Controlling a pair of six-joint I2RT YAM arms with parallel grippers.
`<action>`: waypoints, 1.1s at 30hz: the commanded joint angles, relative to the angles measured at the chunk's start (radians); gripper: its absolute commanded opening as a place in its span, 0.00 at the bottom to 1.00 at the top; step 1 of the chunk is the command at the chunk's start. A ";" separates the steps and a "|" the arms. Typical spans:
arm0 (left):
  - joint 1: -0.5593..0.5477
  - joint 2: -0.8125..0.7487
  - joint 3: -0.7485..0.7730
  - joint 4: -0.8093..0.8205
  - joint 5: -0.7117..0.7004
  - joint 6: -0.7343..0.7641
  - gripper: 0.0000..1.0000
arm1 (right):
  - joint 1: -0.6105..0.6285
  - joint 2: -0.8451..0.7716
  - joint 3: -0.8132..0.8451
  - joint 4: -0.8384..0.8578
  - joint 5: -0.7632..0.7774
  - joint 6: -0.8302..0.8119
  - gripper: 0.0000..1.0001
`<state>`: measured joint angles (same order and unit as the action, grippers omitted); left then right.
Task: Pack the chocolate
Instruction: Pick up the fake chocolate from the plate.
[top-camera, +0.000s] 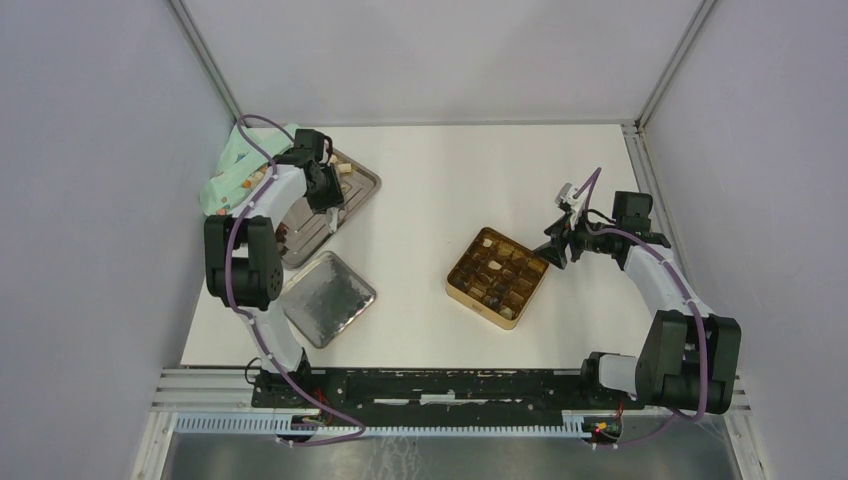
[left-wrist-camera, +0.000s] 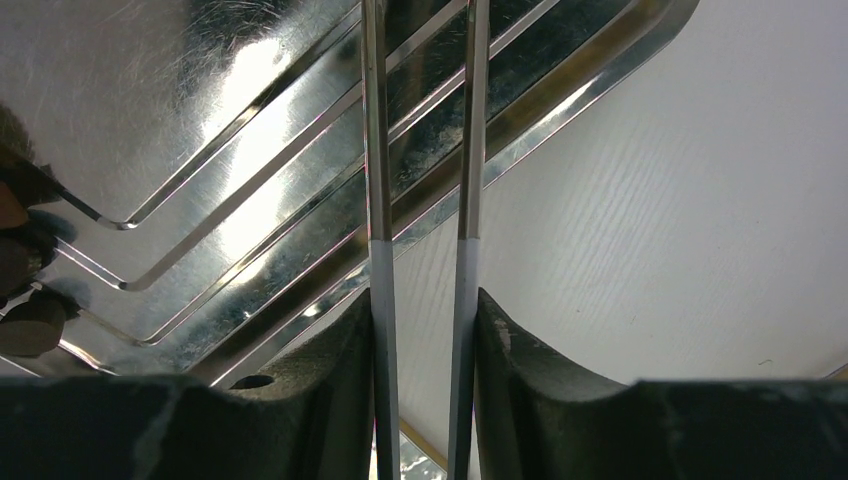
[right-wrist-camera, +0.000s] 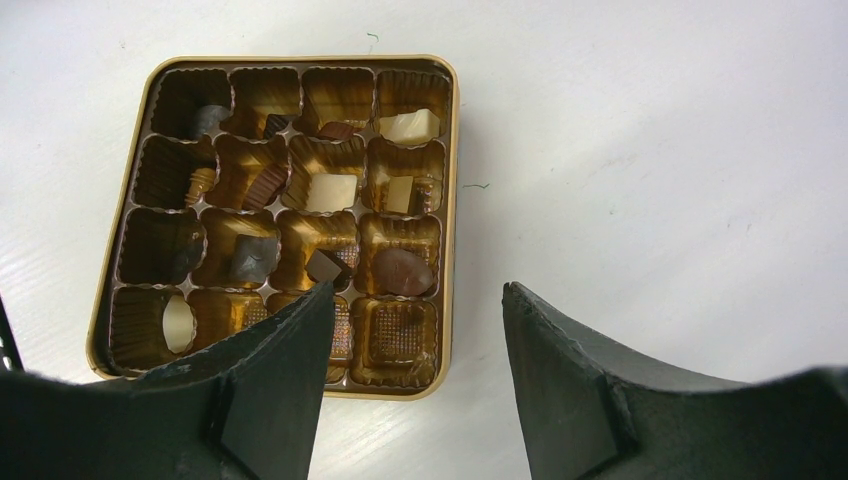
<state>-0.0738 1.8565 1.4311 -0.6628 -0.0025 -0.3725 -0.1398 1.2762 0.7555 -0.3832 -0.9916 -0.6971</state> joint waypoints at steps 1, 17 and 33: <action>0.000 0.000 0.054 -0.021 -0.028 -0.012 0.26 | -0.003 -0.005 0.024 -0.003 -0.024 -0.016 0.68; -0.001 -0.139 -0.021 -0.012 -0.007 0.073 0.02 | -0.003 -0.006 0.024 -0.005 -0.025 -0.016 0.68; 0.012 -0.337 -0.153 0.019 0.159 0.078 0.02 | -0.003 -0.004 0.018 -0.005 -0.037 -0.022 0.68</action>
<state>-0.0666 1.6371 1.3041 -0.6987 0.0715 -0.3210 -0.1398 1.2762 0.7555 -0.3836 -0.9947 -0.7029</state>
